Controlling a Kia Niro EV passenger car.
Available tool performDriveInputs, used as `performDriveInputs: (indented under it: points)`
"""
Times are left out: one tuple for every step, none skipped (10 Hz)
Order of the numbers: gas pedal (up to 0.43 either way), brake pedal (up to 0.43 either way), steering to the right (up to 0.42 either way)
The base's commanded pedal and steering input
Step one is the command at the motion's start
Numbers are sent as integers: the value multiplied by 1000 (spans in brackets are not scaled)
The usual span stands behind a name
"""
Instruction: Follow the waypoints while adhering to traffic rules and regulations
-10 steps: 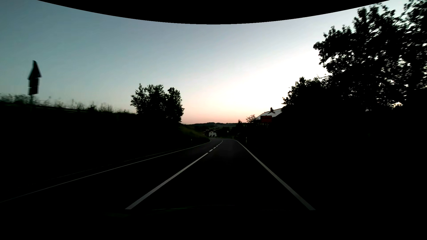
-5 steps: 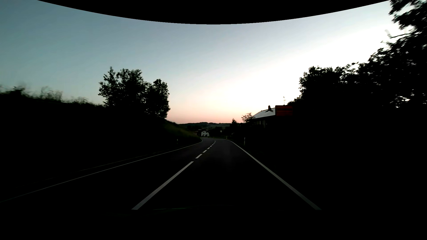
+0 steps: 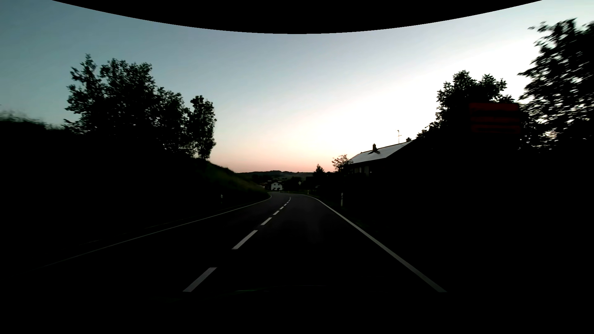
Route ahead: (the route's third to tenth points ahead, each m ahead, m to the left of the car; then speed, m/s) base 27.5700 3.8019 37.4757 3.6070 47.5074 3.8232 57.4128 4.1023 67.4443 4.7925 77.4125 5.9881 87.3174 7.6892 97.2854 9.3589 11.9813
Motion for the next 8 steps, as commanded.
performDriveInputs:
  points:
    - [0,0,18]
    - [0,0,13]
    - [0,0,9]
    - [0,0,6]
    - [0,0,4]
    - [0,0,4]
    - [0,0,4]
    - [0,0,3]
